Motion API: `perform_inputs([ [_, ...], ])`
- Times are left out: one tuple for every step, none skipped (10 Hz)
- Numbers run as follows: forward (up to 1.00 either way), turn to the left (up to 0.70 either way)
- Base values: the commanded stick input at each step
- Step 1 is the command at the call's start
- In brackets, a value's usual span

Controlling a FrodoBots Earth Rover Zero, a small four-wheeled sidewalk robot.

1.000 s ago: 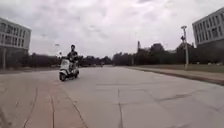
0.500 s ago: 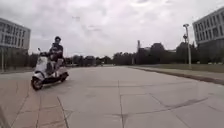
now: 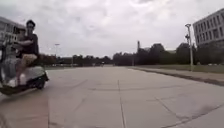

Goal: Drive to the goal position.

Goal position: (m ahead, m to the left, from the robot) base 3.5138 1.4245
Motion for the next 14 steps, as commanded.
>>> perform_inputs([
  [0.70, 0.00],
  [0.70, 0.00],
  [0.70, 0.00],
  [0.70, 0.00],
  [0.70, 0.00],
  [0.70, 0.00],
  [0.70, 0.00],
  [0.70, 0.00],
  [0.70, 0.00],
  [0.70, 0.00],
  [0.70, 0.00],
  [0.70, 0.00],
  [0.70, 0.00],
  [0.70, 0.00],
])
